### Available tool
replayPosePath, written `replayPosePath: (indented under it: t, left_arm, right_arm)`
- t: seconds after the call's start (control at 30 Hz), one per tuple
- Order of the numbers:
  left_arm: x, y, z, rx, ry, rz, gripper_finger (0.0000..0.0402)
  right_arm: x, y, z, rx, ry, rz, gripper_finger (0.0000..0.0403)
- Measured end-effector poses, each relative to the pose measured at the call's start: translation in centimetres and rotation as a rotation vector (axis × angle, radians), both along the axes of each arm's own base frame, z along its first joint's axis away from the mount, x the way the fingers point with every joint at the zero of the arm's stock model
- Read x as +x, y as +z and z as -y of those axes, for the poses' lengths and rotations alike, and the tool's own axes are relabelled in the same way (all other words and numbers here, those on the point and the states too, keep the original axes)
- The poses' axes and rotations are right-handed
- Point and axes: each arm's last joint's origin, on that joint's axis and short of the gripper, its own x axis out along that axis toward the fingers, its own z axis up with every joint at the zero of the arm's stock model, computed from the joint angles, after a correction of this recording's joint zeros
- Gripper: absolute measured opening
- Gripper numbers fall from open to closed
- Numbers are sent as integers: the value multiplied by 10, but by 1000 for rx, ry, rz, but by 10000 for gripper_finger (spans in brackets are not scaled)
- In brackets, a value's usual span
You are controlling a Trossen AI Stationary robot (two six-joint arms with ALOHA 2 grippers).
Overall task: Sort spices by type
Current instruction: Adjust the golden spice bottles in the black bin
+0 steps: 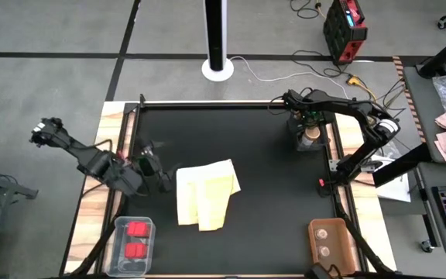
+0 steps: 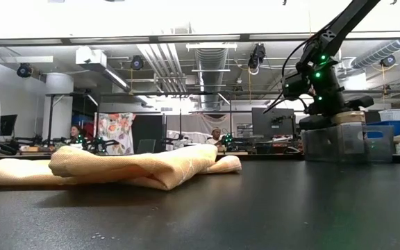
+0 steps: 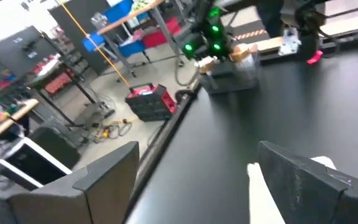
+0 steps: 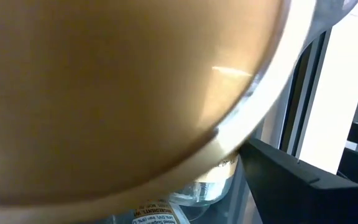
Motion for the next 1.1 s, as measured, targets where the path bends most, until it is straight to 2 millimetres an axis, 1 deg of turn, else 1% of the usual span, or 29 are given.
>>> replayPosePath:
  t: [0.13, 0.27, 0.33, 0.4, 0.47, 0.57, 0.7, 0.87, 1.0, 1.1]
  left_arm:
    - [6, -17, 10, -36, -25, -25, 311]
    - [9, -34, 23, -32, -56, -58, 311]
    - [13, -38, 27, -42, -98, -72, 311]
    - [17, -42, 31, -83, -193, -101, 311]
    - [23, -43, 35, -104, -257, -81, 311]
    - [28, -46, 39, -107, -288, -59, 311]
    - [32, -56, 42, -107, -289, -59, 311]
    - [32, -59, 42, -75, -286, -69, 311]
    - [29, -55, 37, 51, -206, -76, 311]
    - [25, -54, 31, 162, -109, -104, 311]
  right_arm:
    - [-1, 12, -1, -38, 1, 30, 237]
    - [-3, 21, -3, -64, 9, 54, 238]
    - [-3, 23, -4, -72, 13, 62, 242]
    - [-3, 23, -3, -71, 33, 63, 246]
    - [-3, 21, -4, -70, 56, 63, 249]
    - [-3, 22, -4, -66, 67, 62, 252]
    - [-4, 29, -5, -26, 60, 58, 264]
    - [-2, 43, -4, -11, 57, 58, 292]
    - [0, 49, -1, -24, 54, 67, 311]
    - [0, 49, -1, -27, 54, 70, 314]
